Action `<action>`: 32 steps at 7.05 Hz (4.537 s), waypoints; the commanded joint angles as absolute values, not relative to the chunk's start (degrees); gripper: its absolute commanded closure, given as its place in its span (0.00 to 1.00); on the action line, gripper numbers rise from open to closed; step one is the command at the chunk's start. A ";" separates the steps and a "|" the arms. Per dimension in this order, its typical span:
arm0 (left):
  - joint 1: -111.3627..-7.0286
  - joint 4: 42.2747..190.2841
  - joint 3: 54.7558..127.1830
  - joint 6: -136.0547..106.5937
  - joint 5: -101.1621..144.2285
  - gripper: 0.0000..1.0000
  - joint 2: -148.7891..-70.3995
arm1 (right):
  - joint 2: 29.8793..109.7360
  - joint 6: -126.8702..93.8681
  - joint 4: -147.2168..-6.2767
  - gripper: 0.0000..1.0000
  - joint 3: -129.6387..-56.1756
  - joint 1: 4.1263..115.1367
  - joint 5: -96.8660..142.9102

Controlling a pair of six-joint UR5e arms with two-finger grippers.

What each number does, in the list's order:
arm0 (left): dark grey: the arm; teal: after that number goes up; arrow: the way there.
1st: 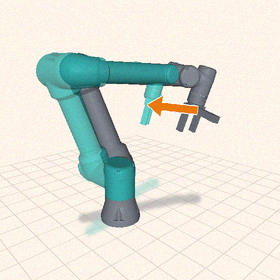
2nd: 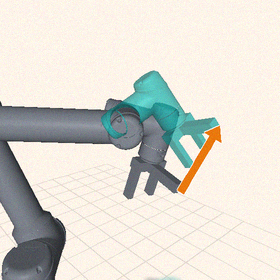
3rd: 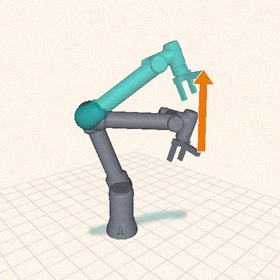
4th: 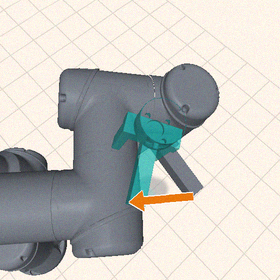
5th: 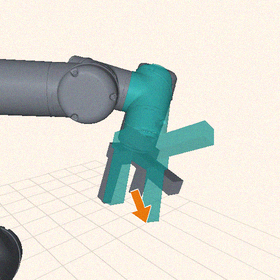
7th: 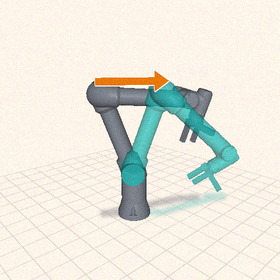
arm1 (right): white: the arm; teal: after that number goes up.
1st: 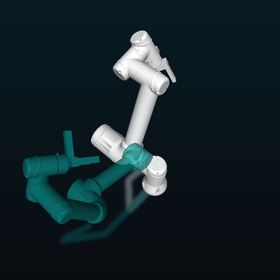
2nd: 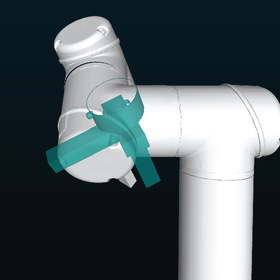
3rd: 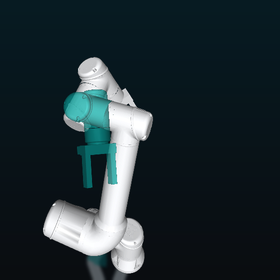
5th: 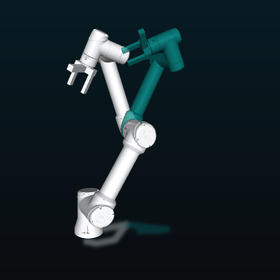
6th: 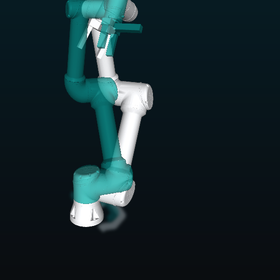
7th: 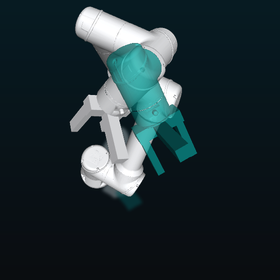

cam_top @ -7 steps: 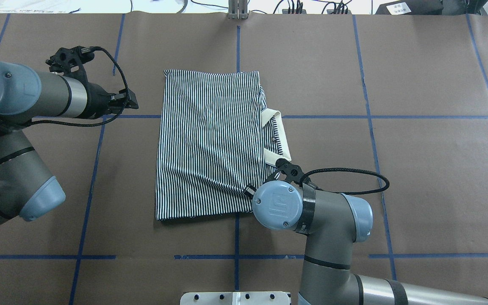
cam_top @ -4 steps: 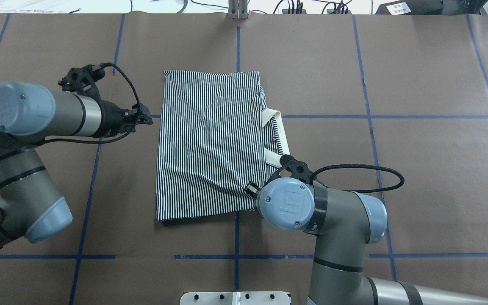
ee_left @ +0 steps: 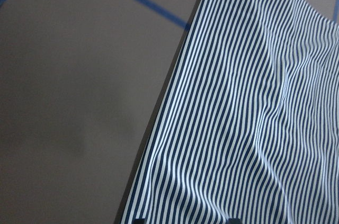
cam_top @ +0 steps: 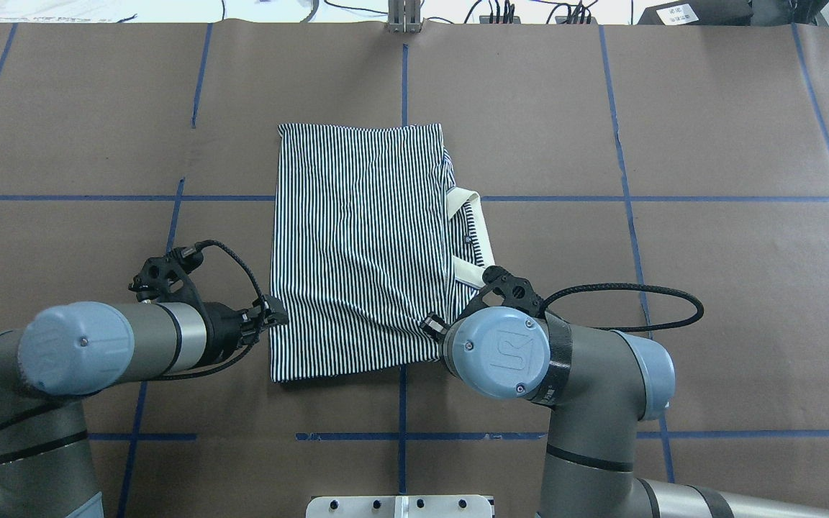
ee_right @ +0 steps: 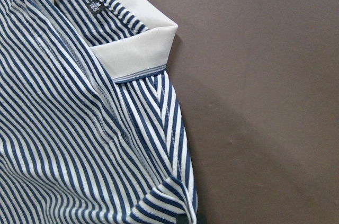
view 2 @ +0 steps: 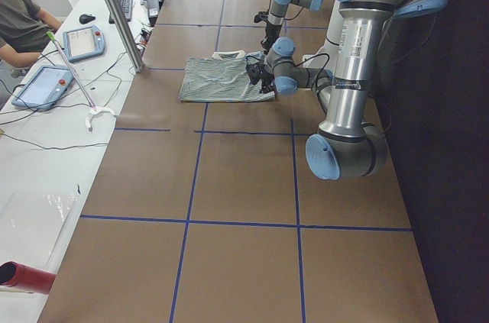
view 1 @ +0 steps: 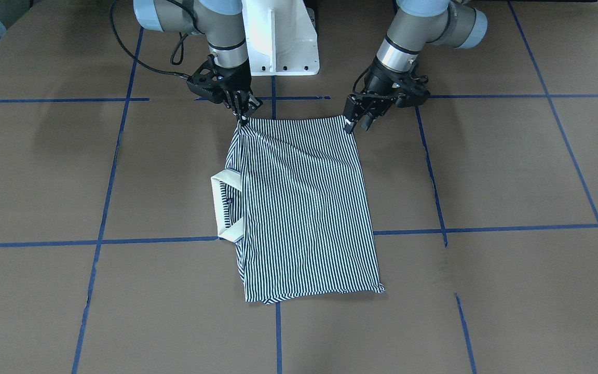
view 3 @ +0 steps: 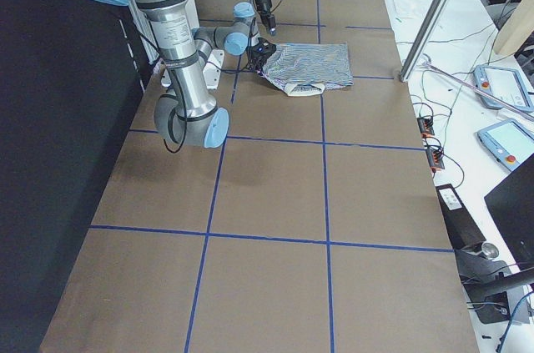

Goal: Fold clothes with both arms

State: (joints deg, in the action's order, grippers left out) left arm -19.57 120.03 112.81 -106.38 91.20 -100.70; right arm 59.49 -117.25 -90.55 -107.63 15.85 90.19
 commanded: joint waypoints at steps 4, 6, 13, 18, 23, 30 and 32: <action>-13.80 119.79 110.48 -107.67 90.09 0.47 -100.55 | 59.50 -117.25 -90.53 1.00 -107.75 15.73 90.18; -13.62 119.79 110.39 -107.67 90.18 0.69 -100.46 | 59.50 -117.25 -90.53 1.00 -107.75 15.73 90.26; -13.63 110.63 130.08 -111.23 91.05 1.00 -99.32 | 65.98 -119.95 -97.68 1.00 -122.53 10.66 89.91; -23.18 99.68 129.86 -107.77 97.73 1.00 -109.75 | 52.85 -115.93 -105.78 1.00 -116.43 27.13 98.17; -29.25 100.19 119.73 -97.14 97.47 1.00 -111.87 | 47.20 -112.16 -96.94 1.00 -99.25 33.75 101.60; -44.82 125.21 82.79 -82.00 97.64 0.17 -124.98 | 35.51 -101.27 -76.64 0.00 -65.48 45.86 112.12; -45.09 125.24 87.70 -82.09 100.97 0.18 -122.01 | 39.26 -100.11 -76.64 0.00 -70.01 46.67 114.08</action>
State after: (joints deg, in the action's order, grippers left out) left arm -44.69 124.51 85.53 -82.32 98.94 -123.67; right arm 36.88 -101.22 -76.95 -67.45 45.95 112.80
